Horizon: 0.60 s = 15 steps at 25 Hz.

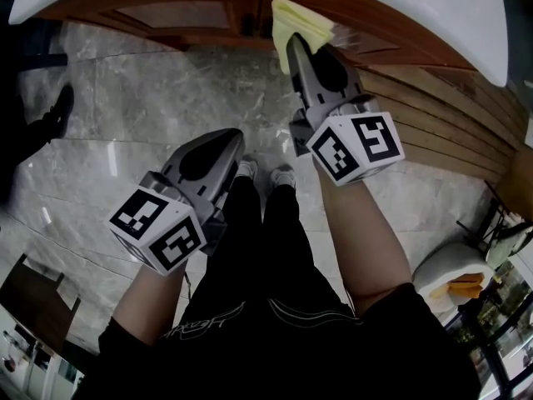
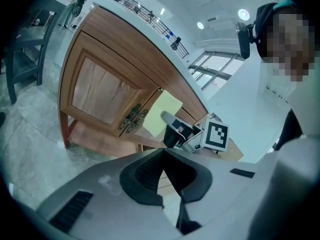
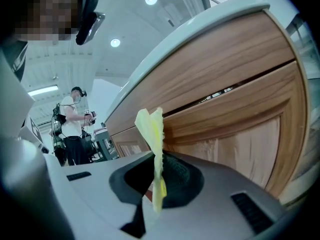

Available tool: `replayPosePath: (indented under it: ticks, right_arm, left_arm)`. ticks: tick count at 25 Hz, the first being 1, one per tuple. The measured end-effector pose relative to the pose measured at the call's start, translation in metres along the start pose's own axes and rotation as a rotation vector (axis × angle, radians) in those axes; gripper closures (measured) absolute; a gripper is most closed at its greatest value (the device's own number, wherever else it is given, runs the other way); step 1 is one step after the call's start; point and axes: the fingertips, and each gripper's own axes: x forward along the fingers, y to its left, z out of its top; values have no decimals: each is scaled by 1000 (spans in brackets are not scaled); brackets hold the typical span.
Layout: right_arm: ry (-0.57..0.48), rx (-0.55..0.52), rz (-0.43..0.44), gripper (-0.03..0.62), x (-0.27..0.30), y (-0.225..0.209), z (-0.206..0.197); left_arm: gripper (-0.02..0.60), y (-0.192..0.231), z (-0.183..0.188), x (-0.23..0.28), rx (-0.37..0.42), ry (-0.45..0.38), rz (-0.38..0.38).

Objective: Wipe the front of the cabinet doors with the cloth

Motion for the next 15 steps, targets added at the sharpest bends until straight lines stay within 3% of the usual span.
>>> replayPosePath:
  ticks: [9,15]
  right_arm:
    - [-23,19,-45,553,-21,-25,5]
    - [-50,33,-87,553,-56,-59,15]
  left_arm:
    - [575,-17,-12,19,28,53,-22]
    - [575,-54,-26,45,76,96,-59]
